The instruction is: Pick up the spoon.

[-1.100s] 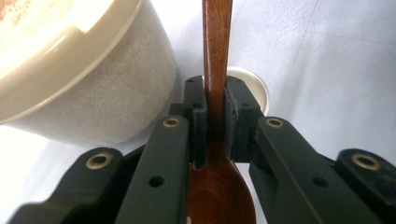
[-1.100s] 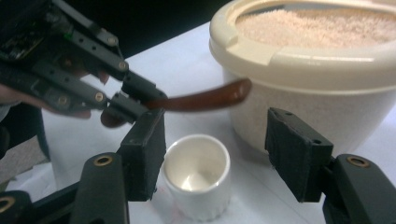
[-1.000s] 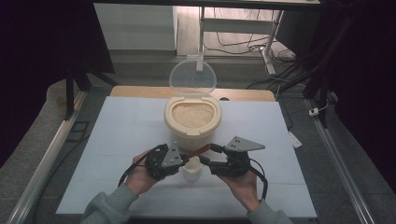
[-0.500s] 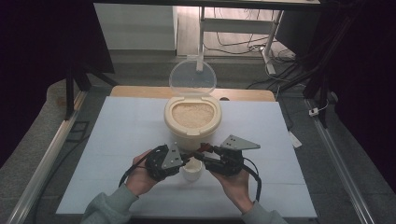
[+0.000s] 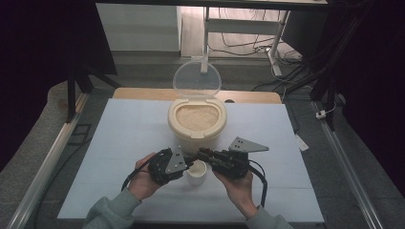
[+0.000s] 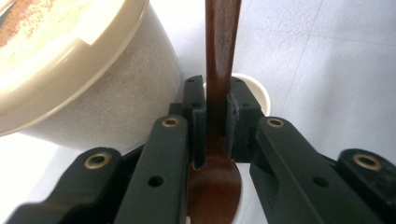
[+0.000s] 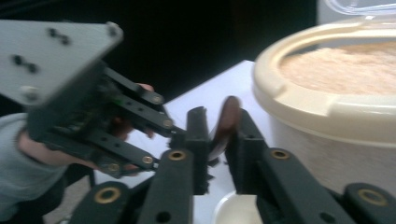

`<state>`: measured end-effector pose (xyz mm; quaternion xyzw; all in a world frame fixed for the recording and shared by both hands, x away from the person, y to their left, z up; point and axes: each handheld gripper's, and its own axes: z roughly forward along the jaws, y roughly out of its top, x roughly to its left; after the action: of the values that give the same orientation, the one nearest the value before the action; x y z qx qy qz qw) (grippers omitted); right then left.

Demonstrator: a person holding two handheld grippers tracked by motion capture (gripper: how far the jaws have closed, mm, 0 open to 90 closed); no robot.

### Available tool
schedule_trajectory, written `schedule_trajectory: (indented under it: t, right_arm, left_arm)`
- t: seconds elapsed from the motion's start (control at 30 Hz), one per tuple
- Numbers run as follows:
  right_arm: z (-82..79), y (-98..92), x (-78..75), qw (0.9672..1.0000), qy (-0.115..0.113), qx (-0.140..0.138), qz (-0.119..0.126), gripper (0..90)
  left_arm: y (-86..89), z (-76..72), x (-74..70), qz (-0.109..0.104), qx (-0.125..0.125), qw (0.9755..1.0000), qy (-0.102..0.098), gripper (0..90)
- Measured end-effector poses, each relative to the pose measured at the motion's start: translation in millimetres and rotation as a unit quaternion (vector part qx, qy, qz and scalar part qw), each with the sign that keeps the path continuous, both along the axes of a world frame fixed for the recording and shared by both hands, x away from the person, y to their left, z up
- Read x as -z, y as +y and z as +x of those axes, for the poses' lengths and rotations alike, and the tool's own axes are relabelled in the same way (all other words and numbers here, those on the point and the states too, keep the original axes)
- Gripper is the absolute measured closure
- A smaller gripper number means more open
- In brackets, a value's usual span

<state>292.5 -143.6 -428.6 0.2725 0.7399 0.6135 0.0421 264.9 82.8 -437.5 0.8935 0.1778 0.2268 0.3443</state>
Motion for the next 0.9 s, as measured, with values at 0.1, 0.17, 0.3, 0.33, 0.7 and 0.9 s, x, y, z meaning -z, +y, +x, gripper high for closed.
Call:
schedule_trajectory:
  t: [0.1, 0.17, 0.3, 0.33, 0.7, 0.9]
  right_arm:
    - [-1.9, 1.7, -0.6, 1.0, -0.006, -0.002, -0.003, 82.9]
    - [-2.7, 1.3, -1.2, 0.9999, -0.011, -0.003, 0.0, 83.0]
    - [-3.9, 0.2, -2.4, 0.9997, -0.02, -0.004, 0.009, 83.2]
    - [-4.1, -0.6, -3.3, 0.9996, -0.024, -0.003, 0.012, 83.2]
    - [-3.8, -15.6, -13.6, 0.9984, -0.039, 0.006, 0.039, 83.3]
    - [-4.0, -23.2, -19.2, 0.9976, -0.049, 0.01, 0.047, 83.2]
  left_arm:
    - [-0.5, -0.2, 0.9, -0.002, 0.003, 1.0, 0.002, 79.0]
    - [0.1, -0.1, 0.4, -0.006, 0.003, 1.0, 0.003, 78.2]
    - [3.9, 1.5, -0.9, -0.02, 0.0, 0.9997, 0.011, 74.5]
    - [5.2, 2.2, -0.8, -0.024, -0.002, 0.9996, 0.015, 71.0]
    - [38.4, 1.1, 6.4, -0.1, -0.04, 0.9931, 0.047, 40.4]
    - [61.3, -1.9, 18.3, -0.113, -0.07, 0.9898, 0.052, 35.6]
